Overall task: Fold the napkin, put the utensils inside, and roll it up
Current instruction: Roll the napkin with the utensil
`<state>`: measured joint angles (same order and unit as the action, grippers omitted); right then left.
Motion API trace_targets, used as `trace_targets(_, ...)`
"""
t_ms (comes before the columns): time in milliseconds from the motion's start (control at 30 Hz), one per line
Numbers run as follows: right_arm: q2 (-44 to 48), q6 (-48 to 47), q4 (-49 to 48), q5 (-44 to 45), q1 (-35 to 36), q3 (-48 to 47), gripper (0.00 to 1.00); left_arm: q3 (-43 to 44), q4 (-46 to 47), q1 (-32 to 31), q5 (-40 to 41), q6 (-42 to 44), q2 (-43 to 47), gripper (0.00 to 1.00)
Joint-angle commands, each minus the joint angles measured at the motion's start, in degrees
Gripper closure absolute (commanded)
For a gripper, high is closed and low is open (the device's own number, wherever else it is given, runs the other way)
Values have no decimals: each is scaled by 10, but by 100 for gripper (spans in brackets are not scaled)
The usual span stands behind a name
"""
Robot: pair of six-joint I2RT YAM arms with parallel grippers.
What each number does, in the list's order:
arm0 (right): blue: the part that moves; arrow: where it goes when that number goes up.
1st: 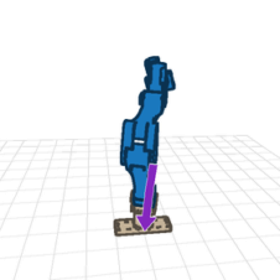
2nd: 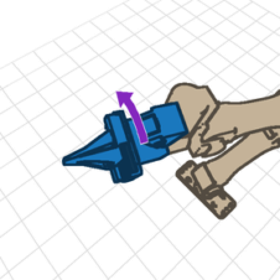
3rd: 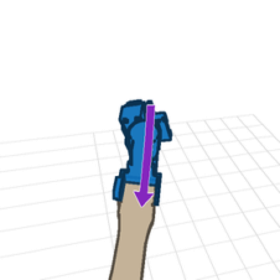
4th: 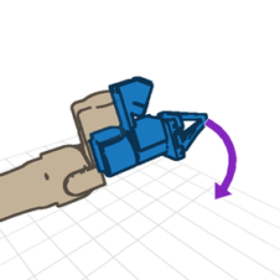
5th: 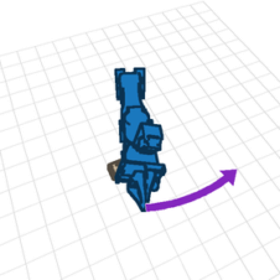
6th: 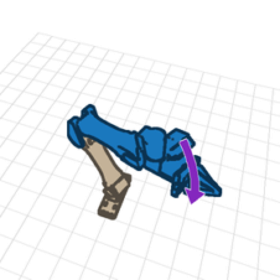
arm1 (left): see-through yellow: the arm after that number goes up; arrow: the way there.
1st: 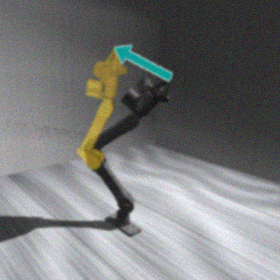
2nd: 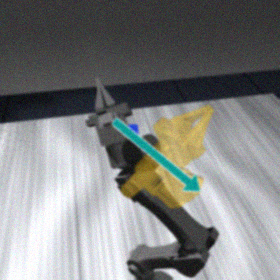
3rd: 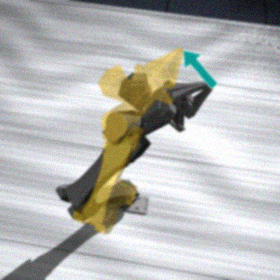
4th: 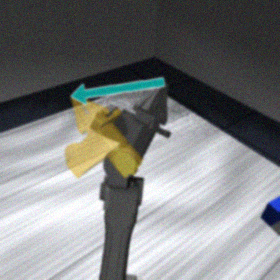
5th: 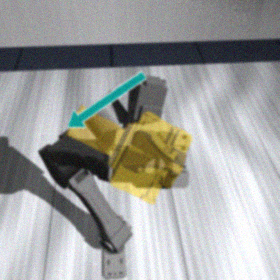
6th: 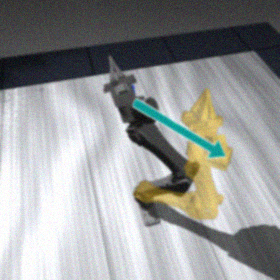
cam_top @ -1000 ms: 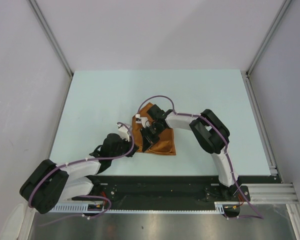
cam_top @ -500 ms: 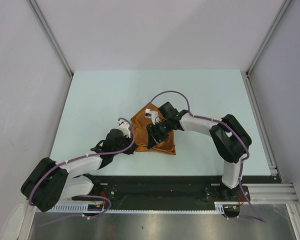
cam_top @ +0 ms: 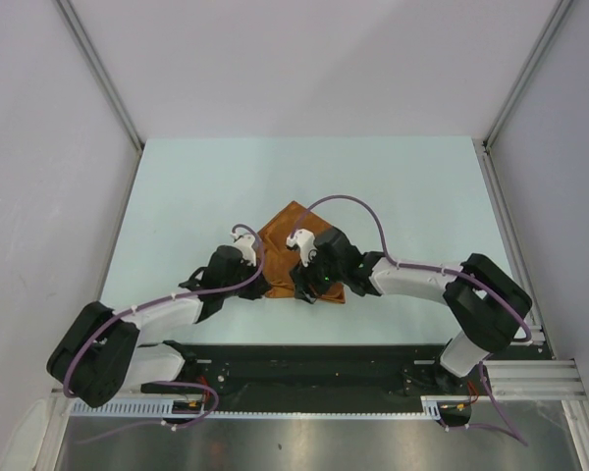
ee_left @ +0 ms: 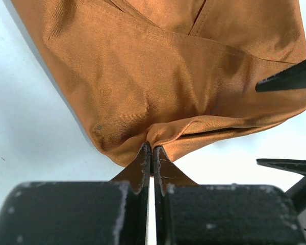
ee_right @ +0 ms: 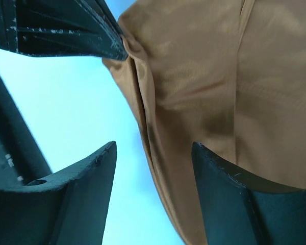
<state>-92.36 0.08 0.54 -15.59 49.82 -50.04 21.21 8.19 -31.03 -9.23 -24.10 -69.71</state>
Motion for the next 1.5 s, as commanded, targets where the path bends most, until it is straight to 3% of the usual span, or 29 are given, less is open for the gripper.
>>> trace_targets(0,17,-63,-66,65,28,5,35,20,-5,8,-21,-10,-6,100)
trace_targets(600,-46,-113,-30,118,76,-15,39,17,0,29,-42,-19,-12,100)
trace_targets(700,-57,-114,-32,123,76,-15,44,16,3,30,-44,-19,-11,100)
trace_targets(767,-70,-113,-21,122,76,-28,60,14,11,31,-50,-17,-9,100)
trace_targets(800,-74,-113,-9,111,76,-33,66,14,15,31,-57,-17,-7,98)
trace_targets(833,-79,-113,14,103,76,-40,79,14,18,31,-57,-17,-3,91)
trace_targets(900,-89,-114,51,79,76,-60,89,12,17,32,-47,-17,12,74)
trace_targets(933,-92,-112,62,72,75,-67,94,11,14,33,-40,-19,19,70)
trace_targets(1000,-99,-103,102,48,71,-89,99,3,10,35,-19,-21,50,56)
trace_targets(1067,-105,-94,127,27,64,-103,100,-7,3,36,-6,-23,75,47)
trace_targets(1100,-110,-83,148,0,62,-117,100,-12,0,36,2,-23,101,37)
trace_targets(1233,-129,-61,209,-71,44,-164,100,-41,-11,36,21,-24,171,26)
trace_targets(1467,-188,-39,297,-174,18,-252,100,-77,-21,36,12,-31,209,23)
